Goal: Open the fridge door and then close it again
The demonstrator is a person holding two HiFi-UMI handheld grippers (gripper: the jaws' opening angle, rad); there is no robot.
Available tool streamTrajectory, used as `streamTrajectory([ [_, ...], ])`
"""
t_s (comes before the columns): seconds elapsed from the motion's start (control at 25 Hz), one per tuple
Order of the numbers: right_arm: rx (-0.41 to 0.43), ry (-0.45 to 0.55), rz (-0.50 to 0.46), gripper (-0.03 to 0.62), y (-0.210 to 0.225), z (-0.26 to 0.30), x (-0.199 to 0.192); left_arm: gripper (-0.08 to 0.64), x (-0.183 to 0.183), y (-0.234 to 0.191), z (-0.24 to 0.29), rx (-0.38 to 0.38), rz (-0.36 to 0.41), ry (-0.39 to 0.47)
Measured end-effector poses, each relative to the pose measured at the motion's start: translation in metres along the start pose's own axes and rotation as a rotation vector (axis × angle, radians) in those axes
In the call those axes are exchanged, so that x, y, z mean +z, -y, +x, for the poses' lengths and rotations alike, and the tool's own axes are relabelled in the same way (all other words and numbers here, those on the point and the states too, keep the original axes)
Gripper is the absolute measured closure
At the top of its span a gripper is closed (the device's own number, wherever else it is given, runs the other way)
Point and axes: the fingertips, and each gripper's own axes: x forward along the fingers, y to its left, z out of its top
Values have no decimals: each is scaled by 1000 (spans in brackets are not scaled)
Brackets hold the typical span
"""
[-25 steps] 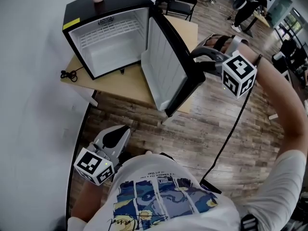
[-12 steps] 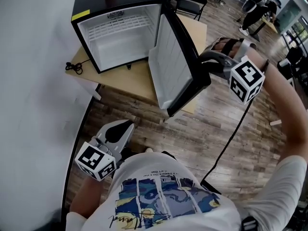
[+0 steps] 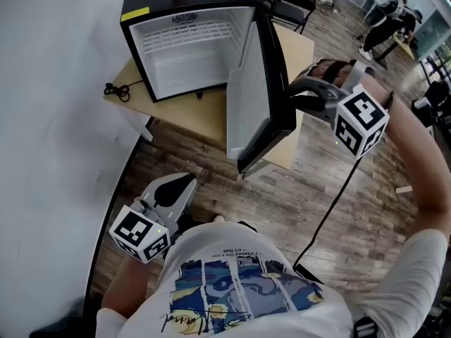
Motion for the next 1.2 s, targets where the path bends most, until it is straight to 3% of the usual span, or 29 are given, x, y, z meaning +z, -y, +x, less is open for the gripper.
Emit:
streamTrajectory([
  [0.44,23,71,-37,546,44,23,38,535,6,-27,-25,68,-10,32],
  [1.2,32,131,74,557,145,90,85,535,23,-107,-45,78,-11,44],
])
